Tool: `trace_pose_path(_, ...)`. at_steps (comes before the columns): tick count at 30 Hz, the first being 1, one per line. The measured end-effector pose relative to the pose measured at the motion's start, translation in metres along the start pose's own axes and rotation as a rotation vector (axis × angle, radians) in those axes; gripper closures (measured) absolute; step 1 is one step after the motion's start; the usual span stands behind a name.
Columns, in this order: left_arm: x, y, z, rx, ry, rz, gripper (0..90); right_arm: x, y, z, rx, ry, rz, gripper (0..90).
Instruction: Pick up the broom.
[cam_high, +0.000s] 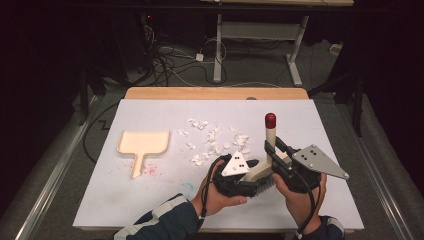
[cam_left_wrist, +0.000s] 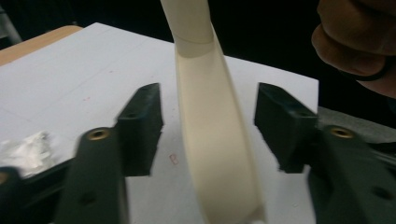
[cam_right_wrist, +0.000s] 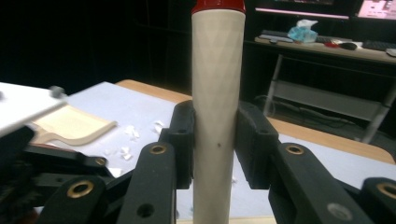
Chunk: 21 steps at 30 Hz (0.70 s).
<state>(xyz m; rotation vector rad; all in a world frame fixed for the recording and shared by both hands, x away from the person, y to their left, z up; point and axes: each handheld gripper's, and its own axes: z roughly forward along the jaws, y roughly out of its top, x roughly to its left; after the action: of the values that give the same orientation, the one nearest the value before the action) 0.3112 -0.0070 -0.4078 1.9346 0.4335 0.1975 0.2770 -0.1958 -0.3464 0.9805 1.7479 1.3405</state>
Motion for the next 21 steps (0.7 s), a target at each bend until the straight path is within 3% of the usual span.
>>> trace_pose_path(2,0.003,0.000,-0.003,-0.019,-0.038,0.004,55.1,0.001,0.001,-0.003,-0.014,0.010,0.003,70.2)
trace_pose_path(4,0.002,0.001,-0.005,-0.010,-0.006,0.019,60.5,0.002,0.003,-0.004,-0.020,0.018,0.008,70.1)
trace_pose_path(5,0.004,0.001,-0.006,-0.004,-0.012,0.017,62.6,0.002,0.003,-0.005,-0.024,0.017,0.008,70.1)
trace_pose_path(9,0.014,0.001,-0.013,0.024,0.010,0.015,66.0,0.000,0.005,-0.005,-0.012,0.055,0.031,69.8)
trace_pose_path(12,0.016,0.002,-0.016,0.037,0.007,0.048,66.1,-0.003,0.005,-0.007,-0.009,0.088,0.035,69.5)
trace_pose_path(17,0.018,0.003,-0.019,0.057,0.001,0.068,66.2,-0.005,0.005,-0.008,-0.006,0.114,0.016,67.4)
trace_pose_path(21,0.022,0.001,-0.028,0.090,-0.019,0.109,66.2,-0.012,0.008,-0.011,-0.008,0.199,-0.009,58.1)
